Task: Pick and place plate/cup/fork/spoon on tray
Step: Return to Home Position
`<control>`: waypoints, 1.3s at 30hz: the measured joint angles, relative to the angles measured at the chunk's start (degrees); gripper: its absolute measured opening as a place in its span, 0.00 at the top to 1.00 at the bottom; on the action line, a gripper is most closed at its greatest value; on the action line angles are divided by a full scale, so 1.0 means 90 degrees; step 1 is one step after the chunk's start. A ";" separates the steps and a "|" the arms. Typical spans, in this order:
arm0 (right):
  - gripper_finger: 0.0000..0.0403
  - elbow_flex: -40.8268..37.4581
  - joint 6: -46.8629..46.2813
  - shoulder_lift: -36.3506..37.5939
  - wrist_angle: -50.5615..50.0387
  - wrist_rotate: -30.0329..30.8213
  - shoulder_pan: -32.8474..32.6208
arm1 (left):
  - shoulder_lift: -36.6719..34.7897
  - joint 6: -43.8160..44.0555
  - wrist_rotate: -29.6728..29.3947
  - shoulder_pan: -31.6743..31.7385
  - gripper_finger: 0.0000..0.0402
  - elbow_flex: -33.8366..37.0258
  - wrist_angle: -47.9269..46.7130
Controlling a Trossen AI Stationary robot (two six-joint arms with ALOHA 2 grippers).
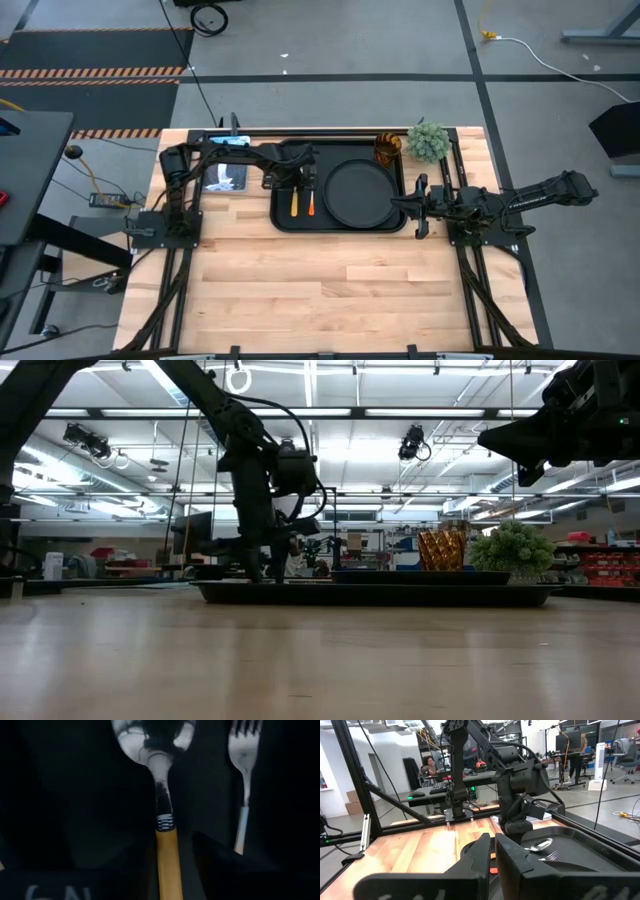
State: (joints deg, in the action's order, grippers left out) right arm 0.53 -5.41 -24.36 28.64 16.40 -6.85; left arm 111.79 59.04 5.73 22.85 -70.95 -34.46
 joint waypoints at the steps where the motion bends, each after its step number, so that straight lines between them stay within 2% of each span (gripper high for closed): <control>1: 0.92 0.0000 0.0000 0.0000 0.0000 0.0000 0.0000 | 0.0000 -0.0170 0.0175 0.0038 0.63 -0.0025 -0.0030; 5: 0.92 -0.0002 0.0002 0.0000 0.0000 0.0000 0.0000 | 0.0022 -0.0899 0.1226 0.0222 0.59 -0.0399 -0.0553; 8: 0.92 -0.0002 0.0002 0.0001 0.0000 0.0000 -0.0001 | -0.0038 -0.1309 0.1404 0.0271 0.59 -0.0911 -0.1340; 11: 0.92 -0.0001 0.0000 0.0000 0.0000 0.0000 -0.0001 | -0.0127 -0.1808 0.0869 0.0188 0.59 -0.1652 -0.2182; 14: 0.92 -0.0002 0.0001 0.0000 0.0000 0.0000 0.0000 | -0.0168 -0.2158 -0.0078 0.0059 0.58 -0.2422 -0.3117; 18: 0.92 -0.0002 0.0000 0.0000 0.0000 0.0000 0.0000 | -0.0216 -0.2777 -0.1897 -0.0280 0.58 -0.3348 -0.3703; 23: 0.92 -0.0001 0.0001 0.0001 -0.0001 0.0000 -0.0001 | -0.0228 -0.3703 -0.4052 -0.0936 0.58 -0.3792 -0.3100; 27: 0.92 -0.0002 0.0001 0.0001 0.0000 0.0000 0.0000 | -0.0228 -0.4323 -0.4923 -0.1318 0.58 -0.3790 -0.2233; 32: 0.92 -0.0001 0.0000 0.0002 0.0001 0.0000 -0.0001 | -0.0228 -0.5393 -0.5164 -0.1652 0.58 -0.3790 -0.0996; 36: 0.92 -0.0002 0.0000 0.0002 0.0000 0.0000 0.0000 | -0.0228 -0.6988 -0.5145 -0.1987 0.58 -0.3736 0.0009; 39: 0.92 -0.0002 0.0001 0.0002 0.0000 0.0000 0.0000 | -0.0231 -0.8259 -0.4739 -0.2206 0.58 -0.3449 0.0878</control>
State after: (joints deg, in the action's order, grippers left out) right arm 0.52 -5.40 -24.34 28.64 16.40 -6.86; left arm 109.71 -15.29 -36.92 3.00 -101.99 -26.56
